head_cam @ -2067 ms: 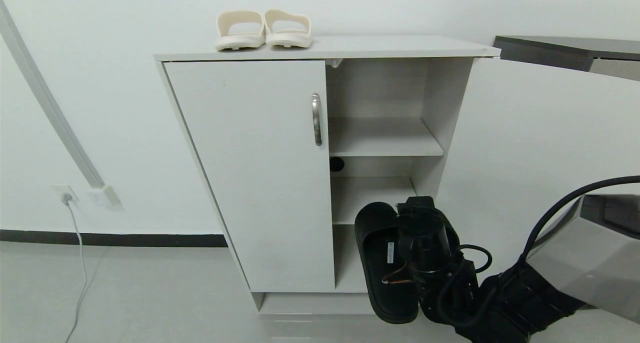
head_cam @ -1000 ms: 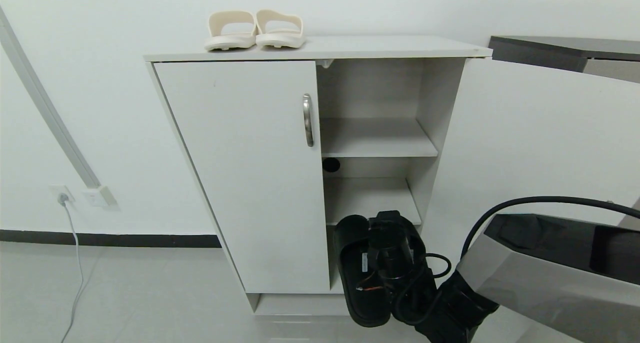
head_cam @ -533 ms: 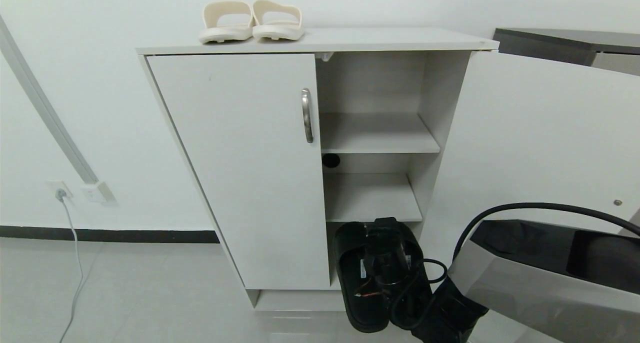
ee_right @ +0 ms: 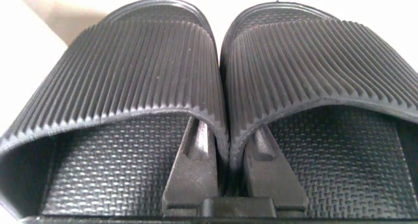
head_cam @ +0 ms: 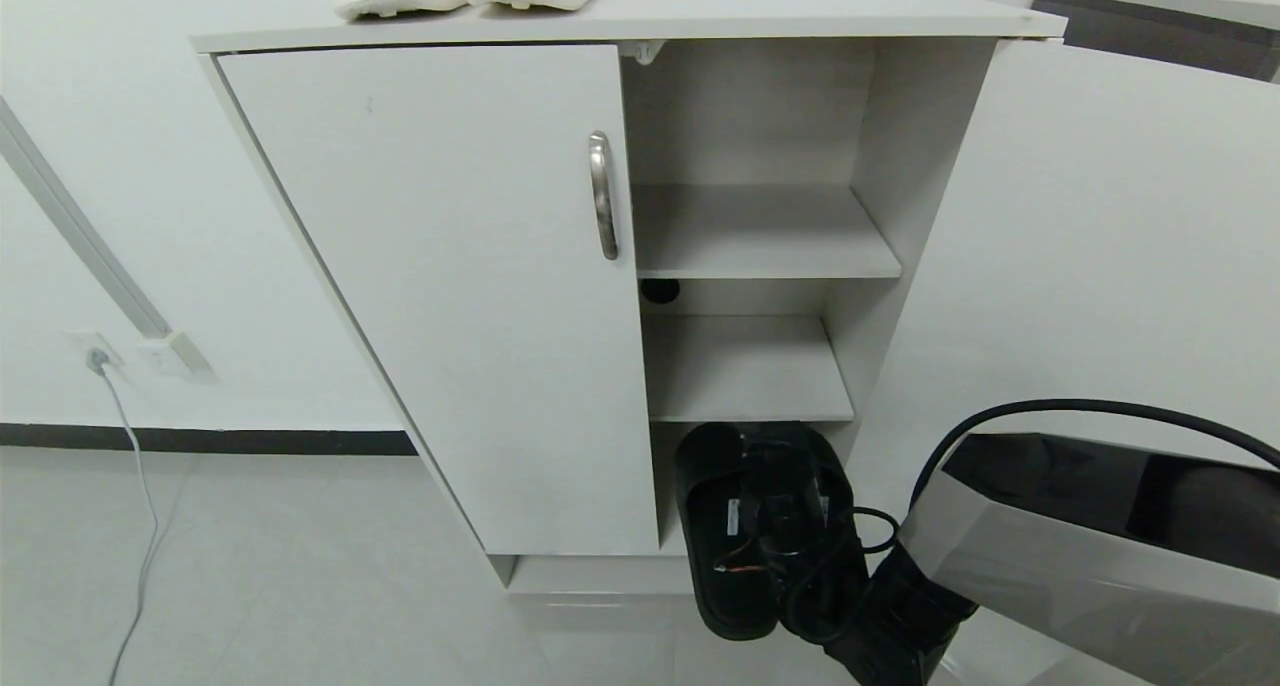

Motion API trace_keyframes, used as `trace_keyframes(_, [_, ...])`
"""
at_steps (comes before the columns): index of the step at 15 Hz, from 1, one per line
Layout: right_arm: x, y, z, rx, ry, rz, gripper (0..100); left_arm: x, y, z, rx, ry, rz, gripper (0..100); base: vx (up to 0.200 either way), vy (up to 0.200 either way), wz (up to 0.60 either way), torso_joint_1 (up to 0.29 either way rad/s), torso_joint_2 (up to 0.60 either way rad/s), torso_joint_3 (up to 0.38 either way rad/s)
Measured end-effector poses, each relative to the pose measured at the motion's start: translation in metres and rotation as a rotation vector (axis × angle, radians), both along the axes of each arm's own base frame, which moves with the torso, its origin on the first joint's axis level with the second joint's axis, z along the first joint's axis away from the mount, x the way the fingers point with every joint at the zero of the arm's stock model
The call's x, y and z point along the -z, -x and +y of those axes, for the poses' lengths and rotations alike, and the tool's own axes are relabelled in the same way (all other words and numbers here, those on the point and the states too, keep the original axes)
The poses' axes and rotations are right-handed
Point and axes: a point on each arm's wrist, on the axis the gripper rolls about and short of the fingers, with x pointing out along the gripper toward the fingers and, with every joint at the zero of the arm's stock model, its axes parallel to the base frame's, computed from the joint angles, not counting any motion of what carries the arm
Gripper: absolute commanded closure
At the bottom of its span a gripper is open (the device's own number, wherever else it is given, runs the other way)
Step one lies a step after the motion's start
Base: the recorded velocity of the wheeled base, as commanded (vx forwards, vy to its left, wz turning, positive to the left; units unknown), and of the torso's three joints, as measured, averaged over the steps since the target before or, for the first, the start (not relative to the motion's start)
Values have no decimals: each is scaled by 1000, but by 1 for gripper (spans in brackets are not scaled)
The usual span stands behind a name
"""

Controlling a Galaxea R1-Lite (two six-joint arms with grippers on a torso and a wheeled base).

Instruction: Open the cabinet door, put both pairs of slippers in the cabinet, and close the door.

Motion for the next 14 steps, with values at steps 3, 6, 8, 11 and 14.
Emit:
trace_keyframes(3, [-11,-4,-2,14,-37,-138,100,0,0,0,-1,1,0,100,0,0,0,0,0,0])
trace_keyframes(6, [-1,-9,-7,29,2,-165,100,0,0,0,-1,2,0,100,0,0,0,0,0,0])
trace_keyframes(8, [3,-10,-8,31,7,-159,100,0,0,0,-2,3,-1,100,0,0,0,0,0,0])
trace_keyframes(11, [7,-11,-10,34,16,-150,100,0,0,0,-1,3,-1,100,0,0,0,0,0,0])
trace_keyframes(14, [10,-12,-11,36,20,-144,100,0,0,0,-1,3,-1,100,67,0,0,1,1,1])
